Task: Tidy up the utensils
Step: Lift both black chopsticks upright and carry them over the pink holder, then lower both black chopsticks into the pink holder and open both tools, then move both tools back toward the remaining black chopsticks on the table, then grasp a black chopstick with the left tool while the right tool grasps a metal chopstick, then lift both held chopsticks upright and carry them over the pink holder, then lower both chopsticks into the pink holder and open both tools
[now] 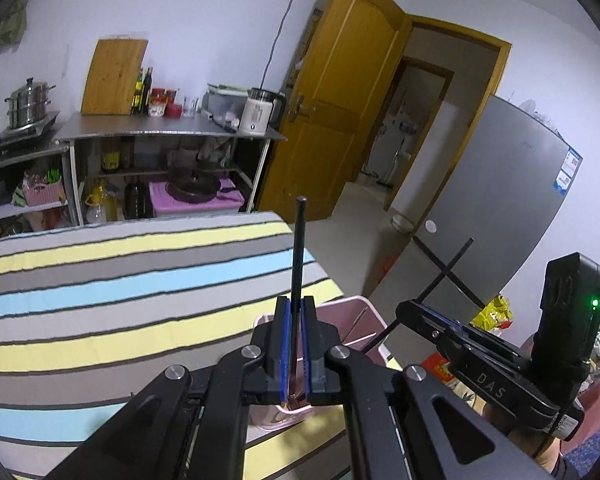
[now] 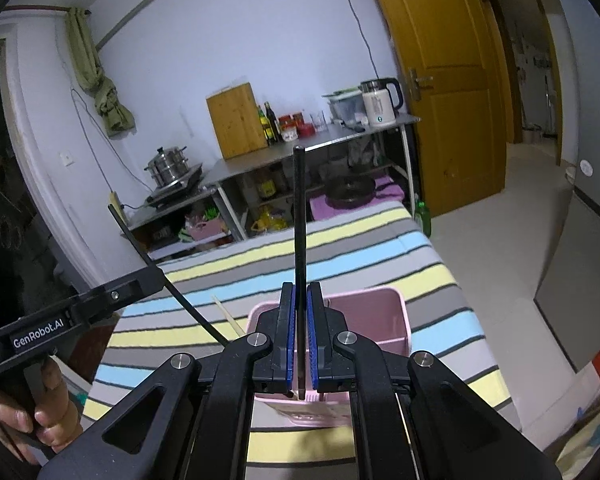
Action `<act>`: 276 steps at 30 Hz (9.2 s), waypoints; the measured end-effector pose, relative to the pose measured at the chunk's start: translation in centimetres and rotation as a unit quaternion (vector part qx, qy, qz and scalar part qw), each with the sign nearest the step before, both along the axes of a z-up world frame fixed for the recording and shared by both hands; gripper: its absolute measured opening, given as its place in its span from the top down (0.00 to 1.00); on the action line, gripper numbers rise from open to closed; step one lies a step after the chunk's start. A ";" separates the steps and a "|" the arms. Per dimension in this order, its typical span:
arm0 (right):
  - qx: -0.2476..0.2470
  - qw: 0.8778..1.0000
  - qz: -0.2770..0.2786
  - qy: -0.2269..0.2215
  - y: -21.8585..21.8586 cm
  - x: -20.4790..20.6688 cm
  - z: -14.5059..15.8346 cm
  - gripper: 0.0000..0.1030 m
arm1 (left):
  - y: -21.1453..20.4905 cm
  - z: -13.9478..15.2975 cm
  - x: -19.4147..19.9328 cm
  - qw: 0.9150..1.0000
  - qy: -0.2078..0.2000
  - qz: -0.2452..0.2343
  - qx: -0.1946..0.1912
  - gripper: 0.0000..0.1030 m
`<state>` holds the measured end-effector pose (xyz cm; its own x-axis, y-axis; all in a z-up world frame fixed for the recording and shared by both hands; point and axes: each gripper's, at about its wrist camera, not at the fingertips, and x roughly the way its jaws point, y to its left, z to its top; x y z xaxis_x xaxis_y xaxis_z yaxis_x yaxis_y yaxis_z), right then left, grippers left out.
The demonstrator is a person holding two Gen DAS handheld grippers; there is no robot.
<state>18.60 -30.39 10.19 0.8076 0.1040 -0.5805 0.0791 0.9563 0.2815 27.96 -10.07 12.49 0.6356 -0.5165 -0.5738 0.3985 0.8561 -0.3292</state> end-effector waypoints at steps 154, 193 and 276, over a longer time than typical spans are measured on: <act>-0.082 0.964 0.162 0.196 17.0 3.5 -19.4 0.94 | 11.3 -20.7 -4.6 0.965 0.120 0.151 0.175 0.91; -0.023 0.986 0.145 0.084 13.0 -4.1 -7.2 0.95 | 13.3 -6.7 -12.8 0.992 0.038 0.109 0.044 0.95; 0.006 0.999 0.003 0.038 -0.6 -0.3 -4.5 0.86 | 1.0 -4.6 -1.6 0.999 0.037 0.008 -0.010 0.91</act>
